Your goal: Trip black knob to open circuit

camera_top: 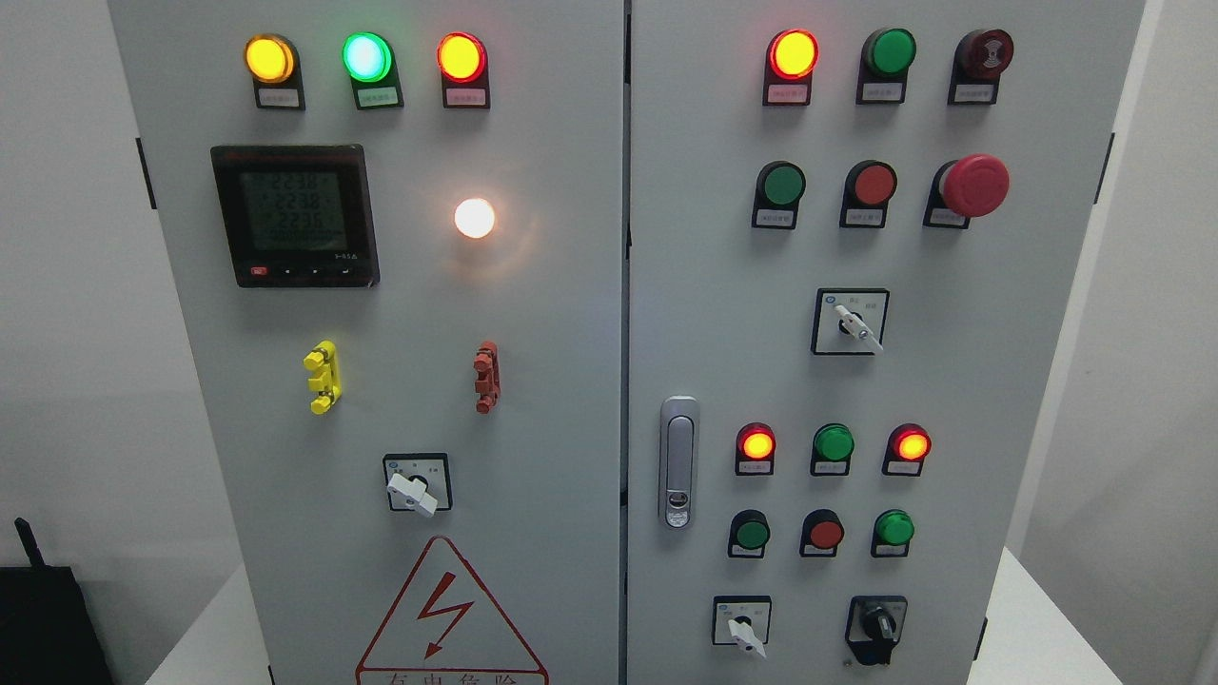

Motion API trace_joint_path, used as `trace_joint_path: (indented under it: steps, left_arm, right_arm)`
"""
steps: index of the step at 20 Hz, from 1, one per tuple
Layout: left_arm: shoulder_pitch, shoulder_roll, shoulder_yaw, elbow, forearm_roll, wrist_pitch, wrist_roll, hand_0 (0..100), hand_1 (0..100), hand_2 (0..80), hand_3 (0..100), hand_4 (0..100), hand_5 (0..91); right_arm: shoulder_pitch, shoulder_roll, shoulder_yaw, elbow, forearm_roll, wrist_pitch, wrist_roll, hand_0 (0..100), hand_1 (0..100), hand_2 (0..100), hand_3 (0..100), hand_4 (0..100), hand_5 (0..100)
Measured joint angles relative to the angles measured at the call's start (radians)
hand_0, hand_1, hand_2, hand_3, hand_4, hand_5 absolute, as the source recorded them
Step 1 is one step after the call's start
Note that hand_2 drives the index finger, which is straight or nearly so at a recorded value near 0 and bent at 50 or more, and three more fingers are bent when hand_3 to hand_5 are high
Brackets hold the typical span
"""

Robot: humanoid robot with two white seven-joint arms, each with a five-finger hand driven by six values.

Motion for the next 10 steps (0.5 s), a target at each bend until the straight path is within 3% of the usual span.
trace_joint_path:
  steps: [5, 10]
  left_arm:
    - [0.000, 0.000, 0.000, 0.000, 0.000, 0.000, 0.000, 12, 39, 0.0, 0, 0, 0.0]
    - [0.000, 0.000, 0.000, 0.000, 0.000, 0.000, 0.000, 12, 39, 0.0, 0, 0, 0.0]
  right_arm:
    - [0.007, 0.000, 0.000, -0.064, -0.005, -0.083, 0.005, 0, 0, 0, 16, 16, 0]
    - [0.020, 0.000, -0.001, -0.139, -0.007, -0.107, 0.008, 0, 0, 0, 25, 25, 0]
